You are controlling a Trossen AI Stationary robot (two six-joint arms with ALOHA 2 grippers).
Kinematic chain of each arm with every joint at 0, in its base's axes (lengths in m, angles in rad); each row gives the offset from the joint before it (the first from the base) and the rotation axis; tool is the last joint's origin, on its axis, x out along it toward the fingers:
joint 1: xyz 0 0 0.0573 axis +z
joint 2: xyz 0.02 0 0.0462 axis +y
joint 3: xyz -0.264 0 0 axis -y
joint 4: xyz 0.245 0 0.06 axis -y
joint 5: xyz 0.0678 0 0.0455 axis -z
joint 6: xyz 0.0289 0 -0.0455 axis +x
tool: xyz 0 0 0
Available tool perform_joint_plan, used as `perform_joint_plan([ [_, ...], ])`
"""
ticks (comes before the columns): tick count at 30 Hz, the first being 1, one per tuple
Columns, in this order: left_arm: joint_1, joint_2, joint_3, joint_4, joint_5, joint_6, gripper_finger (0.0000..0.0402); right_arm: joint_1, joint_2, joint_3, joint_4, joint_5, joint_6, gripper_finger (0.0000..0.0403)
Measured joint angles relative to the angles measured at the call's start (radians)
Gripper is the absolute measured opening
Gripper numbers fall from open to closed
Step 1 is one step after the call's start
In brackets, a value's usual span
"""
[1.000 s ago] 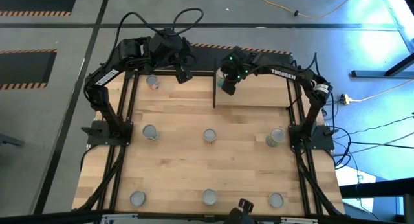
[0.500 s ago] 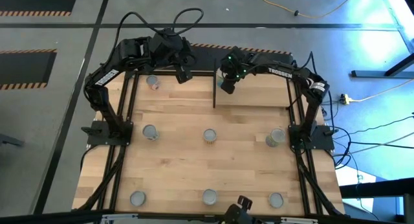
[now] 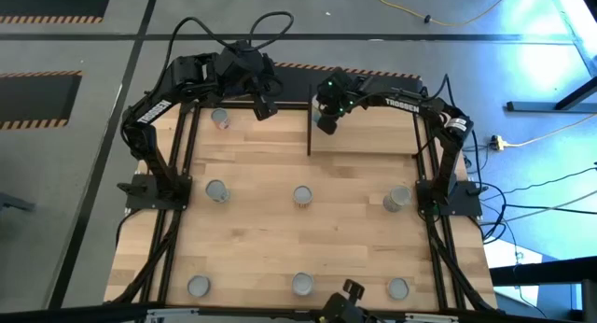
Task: Pick and place cans onto a shelf
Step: Put the top canned cherries on the shelf, then put the canned cherries on the shelf
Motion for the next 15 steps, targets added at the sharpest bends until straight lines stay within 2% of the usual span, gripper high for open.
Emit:
perform_joint_plan([
  [5, 0.000, 0.000, 0.000, 0.000, 0.000, 0.000, 0.0025, 0.000, -0.016, 0.000, -0.034, 0.000, -0.001, 0.0000],
  [9, 0.000, 0.000, 0.000, 0.000, 0.000, 0.000, 0.0025, 0.000, -0.078, 0.000, -0.089, 0.000, -0.001, 0.0000],
  [15, 0.000, 0.000, 0.000, 0.000, -0.006, 0.000, 0.0025, 0.025, -0.202, 0.050, -0.281, 0.004, -0.031, 0.0000],
])
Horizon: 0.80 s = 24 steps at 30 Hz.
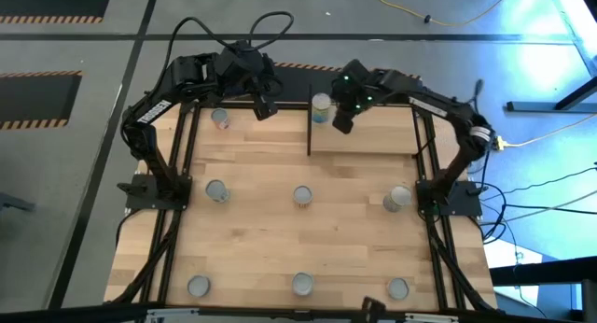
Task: Pick and place cans onto a shelf
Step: Put the canned cherries on the shelf
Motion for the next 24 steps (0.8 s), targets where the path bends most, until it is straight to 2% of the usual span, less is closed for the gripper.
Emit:
perform_joint_plan([
  [8, -0.001, 0.000, 0.000, -0.023, 0.031, 0.085, 0.0025, 0.068, -0.094, 0.091, -0.214, -0.002, -0.083, 0.0000],
  [15, -0.001, 0.000, 0.000, -0.086, 0.033, -0.066, 0.0025, 0.091, -0.198, 0.101, -0.295, -0.004, -0.105, 0.0000],
  [24, -0.001, 0.000, 0.000, -0.191, 0.037, -0.128, 0.0025, 0.090, -0.297, 0.101, -0.480, -0.004, -0.138, 0.0001],
])
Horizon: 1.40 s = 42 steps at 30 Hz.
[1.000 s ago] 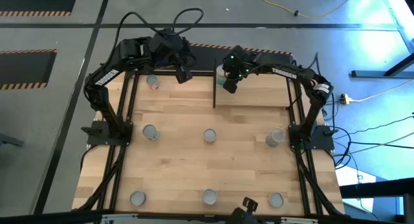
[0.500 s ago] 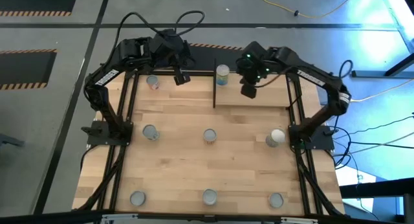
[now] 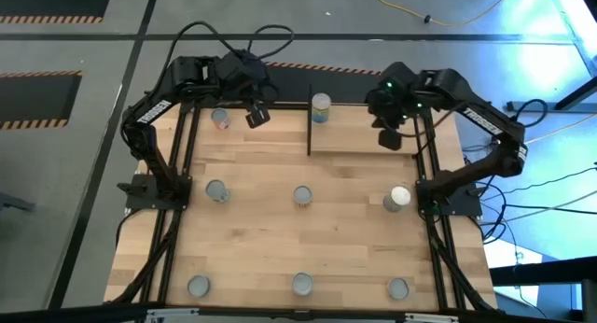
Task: Pick and place cans onto a shelf
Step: Put the canned cherries on the shelf
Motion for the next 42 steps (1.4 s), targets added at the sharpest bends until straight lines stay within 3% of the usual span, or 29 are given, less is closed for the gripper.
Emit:
perform_joint_plan([
  [8, 0.000, 0.000, 0.000, -0.060, 0.003, 0.003, 0.0025, 0.000, -0.013, 0.000, -0.144, -0.009, 0.092, 0.0020],
  [19, 0.000, 0.000, 0.000, -0.086, 0.003, 0.055, 0.0025, 0.013, -0.035, -0.005, -0.138, -0.306, 0.256, 0.0023],
  [28, 0.000, 0.000, 0.000, -0.086, 0.003, 0.057, 0.0025, 0.106, -0.095, -0.006, -0.142, -0.196, 0.251, 0.0006],
  [32, 0.000, 0.000, 0.000, -0.086, 0.003, 0.056, 0.0025, 0.125, -0.098, -0.006, -0.138, -0.174, 0.336, 0.0007],
  [35, 0.000, 0.000, 0.000, -0.086, 0.003, 0.056, 0.0025, 0.128, -0.099, -0.006, -0.138, -0.162, 0.404, 0.0019],
  [42, 0.000, 0.000, 0.000, -0.086, 0.003, 0.056, 0.0025, 0.159, -0.102, -0.045, -0.137, -0.162, 0.391, 0.0068],
])
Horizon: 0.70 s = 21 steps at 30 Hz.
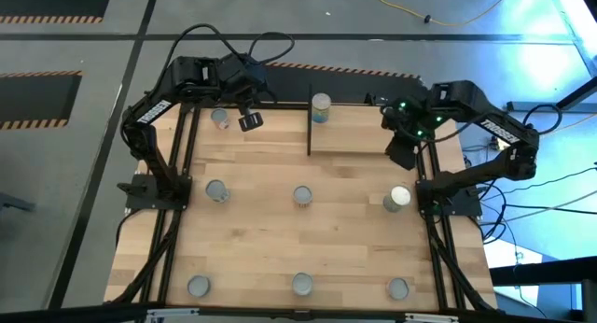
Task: Pick and place cans onto a shelf
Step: Put the canned cherries on the shelf
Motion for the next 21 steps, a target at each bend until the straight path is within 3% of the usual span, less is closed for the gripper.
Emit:
perform_joint_plan([
  [8, 0.000, 0.000, 0.000, 0.000, 0.000, 0.001, 0.0025, 0.114, -0.096, -0.279, -0.002, 0.013, -0.037, 0.0078],
  [14, 0.000, 0.000, 0.000, 0.000, 0.000, 0.001, 0.0025, 0.121, -0.178, -0.485, 0.002, 0.030, 0.035, 0.0078],
  [21, 0.000, 0.000, 0.000, 0.000, 0.000, 0.000, 0.0025, 0.121, -0.210, -0.688, 0.135, 0.024, 0.014, 0.0078],
])
